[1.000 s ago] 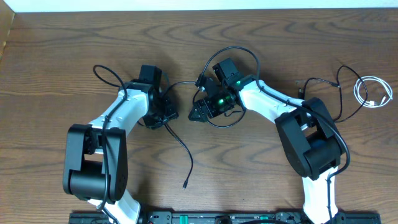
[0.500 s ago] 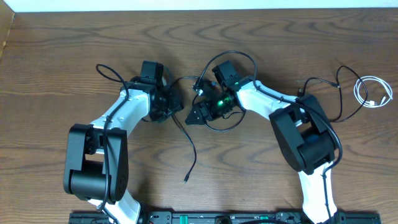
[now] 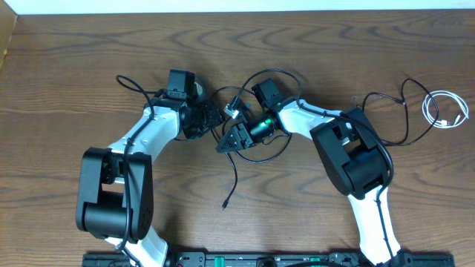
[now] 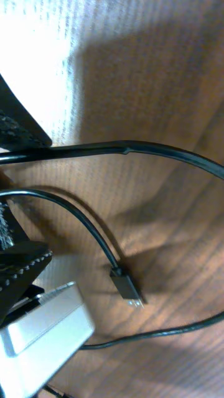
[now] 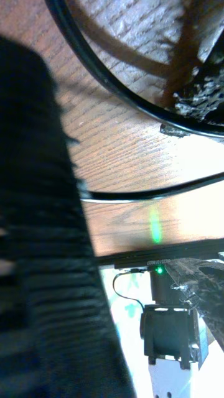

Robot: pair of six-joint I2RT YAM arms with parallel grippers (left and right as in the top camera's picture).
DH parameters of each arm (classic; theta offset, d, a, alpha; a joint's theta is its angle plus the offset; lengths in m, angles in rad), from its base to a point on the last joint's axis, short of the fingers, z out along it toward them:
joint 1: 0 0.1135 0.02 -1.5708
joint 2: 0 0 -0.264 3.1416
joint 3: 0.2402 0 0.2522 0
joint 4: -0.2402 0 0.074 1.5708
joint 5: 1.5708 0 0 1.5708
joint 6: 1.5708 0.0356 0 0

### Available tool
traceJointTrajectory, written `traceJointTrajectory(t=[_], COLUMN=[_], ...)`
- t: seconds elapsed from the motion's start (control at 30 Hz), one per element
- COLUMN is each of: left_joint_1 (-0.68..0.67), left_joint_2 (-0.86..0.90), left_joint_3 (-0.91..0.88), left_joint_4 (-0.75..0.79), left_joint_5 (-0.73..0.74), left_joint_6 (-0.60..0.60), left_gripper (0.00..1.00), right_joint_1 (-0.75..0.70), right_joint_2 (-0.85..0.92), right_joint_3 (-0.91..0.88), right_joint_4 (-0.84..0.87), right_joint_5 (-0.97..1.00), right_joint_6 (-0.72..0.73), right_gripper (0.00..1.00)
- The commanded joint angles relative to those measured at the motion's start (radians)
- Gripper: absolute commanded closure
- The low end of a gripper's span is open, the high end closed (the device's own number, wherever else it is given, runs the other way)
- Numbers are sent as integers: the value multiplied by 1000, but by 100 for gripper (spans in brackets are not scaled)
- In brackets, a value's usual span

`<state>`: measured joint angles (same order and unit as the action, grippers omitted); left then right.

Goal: Untangle cables

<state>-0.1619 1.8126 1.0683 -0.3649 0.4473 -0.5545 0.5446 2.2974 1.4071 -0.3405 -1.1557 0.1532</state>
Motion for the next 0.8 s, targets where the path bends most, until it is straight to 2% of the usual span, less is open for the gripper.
traceJointTrajectory(t=[0.0,0.27,0.5,0.77], left_joint_1=[-1,-1,-1,-1], left_joint_2=[11,14,14,14], left_joint_3=[0,0,0,0], left_joint_4=[13,62,83,87], left_joint_5=[9,-48,-48,-48], left_joint_6=[-9,-9,-9,-8], left_gripper=[51,51,51,51], right_joint_1=[5,8,9,9], right_joint_2=[42,42,42,42], right_joint_3=[-14,-14,-14,-14], right_joint_4=[9,98,102,102], right_joint_5=[41,35,39,39], right_joint_6=[11,102,105,105], right_gripper=[42,54,73,87])
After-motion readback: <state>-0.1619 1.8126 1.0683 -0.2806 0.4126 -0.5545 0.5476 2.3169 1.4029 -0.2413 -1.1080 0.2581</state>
